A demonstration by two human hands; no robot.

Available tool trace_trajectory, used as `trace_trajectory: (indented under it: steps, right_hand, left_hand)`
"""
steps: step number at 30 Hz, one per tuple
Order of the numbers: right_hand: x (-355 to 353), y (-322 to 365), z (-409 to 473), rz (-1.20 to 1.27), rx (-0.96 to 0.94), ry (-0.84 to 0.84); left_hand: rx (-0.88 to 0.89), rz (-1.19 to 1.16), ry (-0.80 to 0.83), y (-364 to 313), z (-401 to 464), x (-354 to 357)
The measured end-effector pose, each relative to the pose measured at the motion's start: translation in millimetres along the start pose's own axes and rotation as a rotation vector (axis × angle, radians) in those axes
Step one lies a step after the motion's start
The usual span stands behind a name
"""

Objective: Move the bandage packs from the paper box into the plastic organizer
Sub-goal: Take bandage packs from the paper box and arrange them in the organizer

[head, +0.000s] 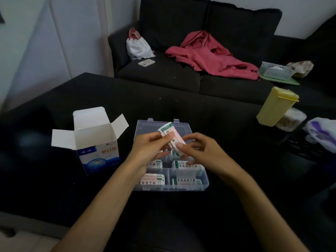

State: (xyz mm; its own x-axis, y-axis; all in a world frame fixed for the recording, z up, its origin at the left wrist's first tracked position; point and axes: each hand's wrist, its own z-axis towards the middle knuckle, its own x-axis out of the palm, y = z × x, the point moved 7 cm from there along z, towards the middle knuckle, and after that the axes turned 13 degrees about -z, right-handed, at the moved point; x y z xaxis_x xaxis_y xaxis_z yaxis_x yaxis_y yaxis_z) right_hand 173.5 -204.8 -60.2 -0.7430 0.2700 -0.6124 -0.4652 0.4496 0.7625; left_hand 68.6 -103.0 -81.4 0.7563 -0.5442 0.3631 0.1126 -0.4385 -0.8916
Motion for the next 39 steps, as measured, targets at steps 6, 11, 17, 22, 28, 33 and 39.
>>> trace_trajectory:
  steps: [6,11,17,22,28,33,39]
  right_hand:
    - [5.9,-10.6,0.5,0.334,0.084,-0.062]
    - [10.5,-17.0,-3.0,0.615,0.212,0.098]
    - [14.1,-22.4,-2.5,0.629,0.261,0.132]
    - [7.6,-20.9,1.6,0.559,0.181,0.025]
    - [-4.4,-23.5,1.4,0.525,0.15,0.01]
    - [-21.6,-25.6,-4.9,0.046,0.063,0.136]
    - [-21.8,-38.5,-8.2,-0.441,0.063,0.251]
  left_hand:
    - [0.001,0.103,0.054,0.5,-1.3,6.9]
    - [-0.068,0.213,0.259,-6.0,-3.2,11.2]
    - [0.026,0.319,0.165,-11.5,0.6,6.5]
    - [0.114,0.261,0.074,-11.2,1.2,7.2]
    - [-0.106,0.078,0.331,-11.1,-0.9,16.3]
    - [-0.029,0.555,0.369,-3.1,0.7,13.0]
    - [-0.014,0.965,0.344,21.1,-5.4,15.5]
